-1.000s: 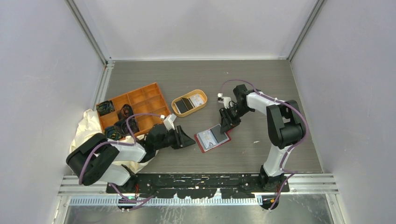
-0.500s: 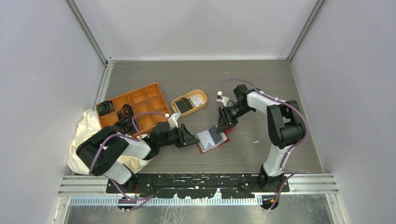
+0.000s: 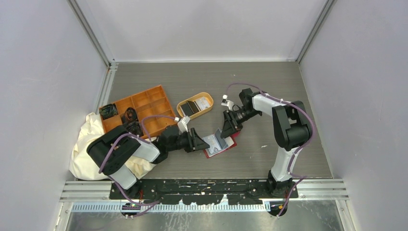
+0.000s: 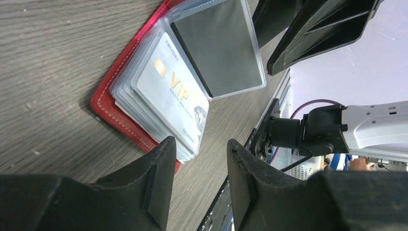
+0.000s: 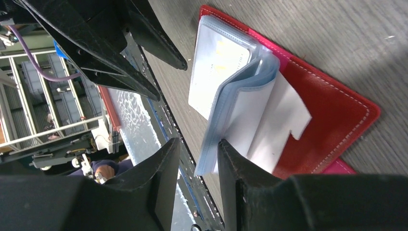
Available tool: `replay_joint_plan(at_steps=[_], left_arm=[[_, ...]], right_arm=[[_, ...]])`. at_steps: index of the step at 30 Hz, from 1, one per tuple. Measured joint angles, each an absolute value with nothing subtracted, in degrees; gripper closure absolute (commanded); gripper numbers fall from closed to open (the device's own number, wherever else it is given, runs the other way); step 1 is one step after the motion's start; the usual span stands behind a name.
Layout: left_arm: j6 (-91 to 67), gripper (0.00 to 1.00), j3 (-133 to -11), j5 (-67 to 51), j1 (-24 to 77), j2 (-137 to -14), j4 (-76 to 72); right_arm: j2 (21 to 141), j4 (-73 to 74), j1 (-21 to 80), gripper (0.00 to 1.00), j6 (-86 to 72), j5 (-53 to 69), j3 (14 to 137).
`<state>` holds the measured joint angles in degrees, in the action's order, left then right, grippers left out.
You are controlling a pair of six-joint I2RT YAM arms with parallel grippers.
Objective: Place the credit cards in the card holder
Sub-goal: Turn over the card slot in the card holder.
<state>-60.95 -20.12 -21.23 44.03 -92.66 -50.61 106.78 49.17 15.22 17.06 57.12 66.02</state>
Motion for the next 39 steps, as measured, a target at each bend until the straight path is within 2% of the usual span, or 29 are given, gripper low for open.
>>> replay_joint_plan(at_steps=[11, 16, 25, 32, 35, 37, 38, 39], left_arm=[[-61.4, 0.54, -21.5, -21.2, 45.0, -93.3, -51.6], [-61.5, 0.54, -22.5, -21.2, 45.2, -94.5, -51.8], [-62.5, 0.55, -23.2, -21.2, 45.4, -95.7, -53.4], [-62.5, 0.58, -23.2, -21.1, 45.4, -95.5, -53.3], [-61.7, 0.58, -22.9, -21.0, 45.1, -93.1, -51.4], [-60.4, 0.56, -22.7, -20.8, 44.8, -89.8, -48.8], [-59.4, 0.55, -22.7, -20.7, 44.5, -87.5, -46.9], [-58.3, 0.53, -22.8, -20.4, 44.2, -85.0, -44.7]], right_arm=[[108.2, 49.8, 18.2, 0.59, 17.3, 59.4, 66.0], [109.2, 49.8, 18.3, 0.63, 17.2, 59.4, 66.1], [109.2, 48.6, 18.3, 0.66, 15.7, 53.8, 66.1], [105.4, 47.9, 18.2, 0.64, 15.9, 44.6, 66.1], [100.4, 47.4, 17.8, 0.61, 17.1, 39.7, 66.1], [96.9, 46.7, 17.6, 0.53, 18.1, 37.3, 66.0], [94.6, 45.8, 17.5, 0.44, 18.8, 35.6, 65.8], [92.4, 44.8, 17.5, 0.30, 19.5, 33.9, 65.6]])
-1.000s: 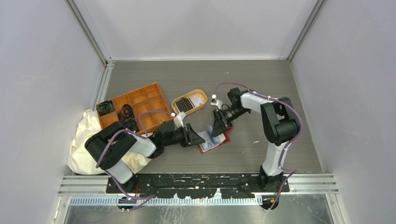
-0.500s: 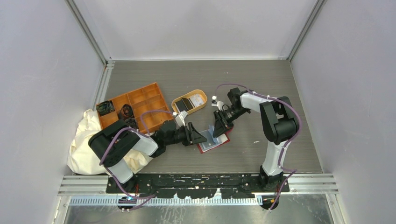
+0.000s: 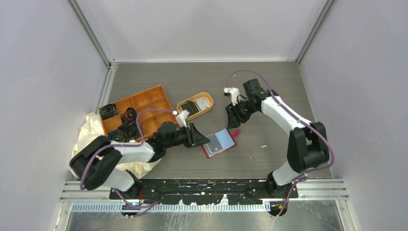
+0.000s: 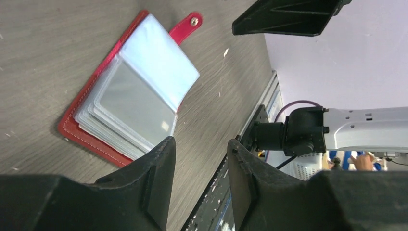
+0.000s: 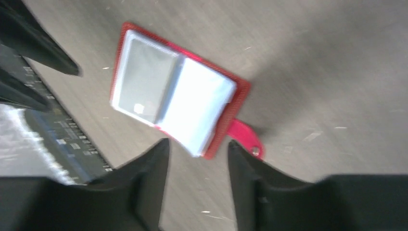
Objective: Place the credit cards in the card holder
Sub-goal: Turn over the card slot in the card holder, then pick up the credit card from the storage box.
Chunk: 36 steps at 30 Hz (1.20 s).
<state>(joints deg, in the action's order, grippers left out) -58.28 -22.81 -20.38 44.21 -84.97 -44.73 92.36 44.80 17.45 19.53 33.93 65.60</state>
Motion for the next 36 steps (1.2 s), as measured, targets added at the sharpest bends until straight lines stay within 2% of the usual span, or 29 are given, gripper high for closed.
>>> replay_joint_plan(at_steps=[1, 2, 3, 6, 8, 12, 22, 27, 36], left_arm=[[-56.9, 0.48, -22.9, -20.0, 43.8, -81.8, -41.6], [-55.7, 0.43, -23.1, -19.4, 43.6, -79.3, -39.3], [-54.1, 0.37, -23.5, -18.9, 43.2, -76.5, -36.1], [-48.9, 0.25, -25.2, -16.3, 41.8, -68.4, -26.6], [-46.7, 0.23, -26.2, -15.1, 40.8, -65.0, -22.1], [-43.0, 0.23, -27.1, -13.5, 37.4, -59.4, -13.8], [-42.0, 0.27, -24.2, -12.1, 31.3, -54.0, -5.0], [-42.7, 0.28, -22.9, -11.5, 30.6, -52.7, -3.0], [-43.0, 0.28, -22.4, -9.4, 30.5, -45.5, 2.0]], right_arm=[[90.1, 43.8, 17.5, 0.10, 20.4, 32.2, 65.5], [88.3, 42.7, 17.4, 0.02, 20.9, 30.9, 65.4], [86.5, 41.3, 17.3, 0.01, 21.7, 29.6, 65.3], [84.4, 37.1, 16.7, 0.01, 22.3, 29.5, 66.4], [87.2, 38.8, 16.5, 0.01, 21.4, 33.2, 70.7], [100.6, 39.5, 17.9, 0.01, 19.0, 39.0, 86.5], [121.5, 43.9, 27.0, 0.12, 12.9, 36.8, 104.3], [126.3, 46.2, 30.2, 0.14, 11.1, 33.5, 108.8], [130.0, 46.6, 35.6, 0.13, 9.4, 20.3, 114.1]])
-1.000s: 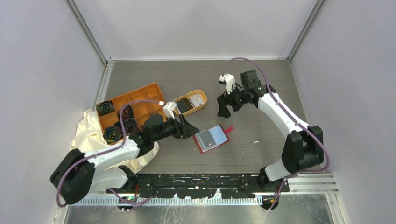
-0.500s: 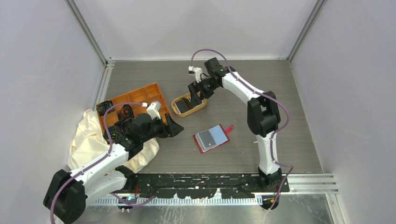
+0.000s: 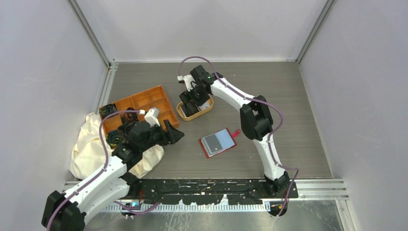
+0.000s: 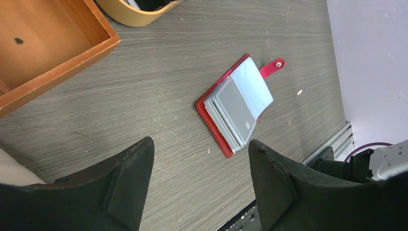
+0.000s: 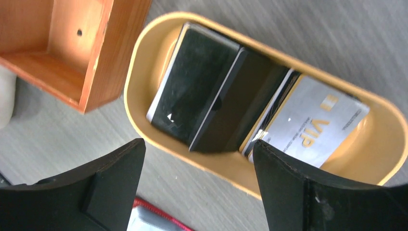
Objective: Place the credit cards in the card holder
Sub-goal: Pick up the credit card from the storage box.
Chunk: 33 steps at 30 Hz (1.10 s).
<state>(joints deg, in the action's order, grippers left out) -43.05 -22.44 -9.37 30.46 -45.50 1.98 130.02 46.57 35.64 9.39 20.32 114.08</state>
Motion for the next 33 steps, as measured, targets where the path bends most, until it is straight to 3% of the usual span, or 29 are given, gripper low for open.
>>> replay_joint_plan(at_steps=[5, 10, 25, 33], left_arm=[[-43.2, 0.29, -21.3, -8.0, 30.4, -40.6, 4.7], [-43.5, 0.29, -19.9, -7.0, 30.3, -36.5, 7.2], [-44.9, 0.30, -18.7, -6.5, 30.3, -33.7, 8.9], [-45.9, 0.30, -18.2, -6.7, 30.3, -33.3, 8.9]], right_arm=[[134.5, 46.8, 37.2, 0.17, 9.3, 15.8, 120.0], [137.9, 47.3, 37.5, 0.34, 8.8, 13.6, 123.0], [137.7, 47.6, 36.9, 0.69, 8.7, 12.5, 123.4], [136.2, 48.5, 35.5, 0.96, 8.8, 12.7, 123.2]])
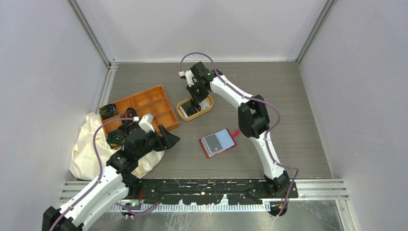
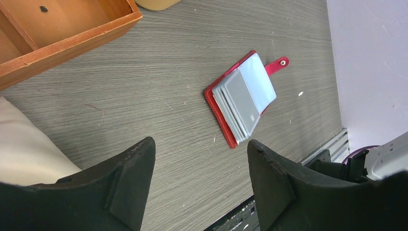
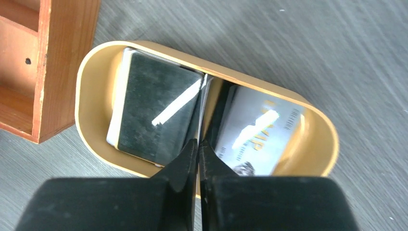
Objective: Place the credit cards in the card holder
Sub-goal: Pick up the credit card from the storage box, then insert the credit card into the card holder.
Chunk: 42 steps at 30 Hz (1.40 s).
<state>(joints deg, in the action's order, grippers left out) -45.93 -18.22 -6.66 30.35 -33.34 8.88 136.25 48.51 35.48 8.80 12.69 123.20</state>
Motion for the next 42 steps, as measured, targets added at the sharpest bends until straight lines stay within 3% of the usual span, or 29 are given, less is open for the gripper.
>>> replay_joint_plan(at_steps=[12, 19, 33, 42], left_arm=[[-48.1, 0.29, -16.8, -8.7, 30.3, -34.2, 6.0], [-51.6, 0.29, -12.8, -12.5, 30.3, -35.5, -3.6], [-58.1, 0.30, -9.5, -21.3, 31.2, -45.7, -30.1], [-58.1, 0.31, -9.2, -20.2, 37.1, -51.2, -40.1]], right_arm=[[135.1, 47.7, 29.9, 0.99, 7.3, 17.9, 121.5], [129.2, 44.9, 24.9, 0.99, 4.1, 26.2, 114.8], [103.9, 24.0, 14.0, 0.99, -13.9, 58.1, 81.9], [95.0, 16.7, 12.0, 0.99, -18.3, 68.1, 59.5]])
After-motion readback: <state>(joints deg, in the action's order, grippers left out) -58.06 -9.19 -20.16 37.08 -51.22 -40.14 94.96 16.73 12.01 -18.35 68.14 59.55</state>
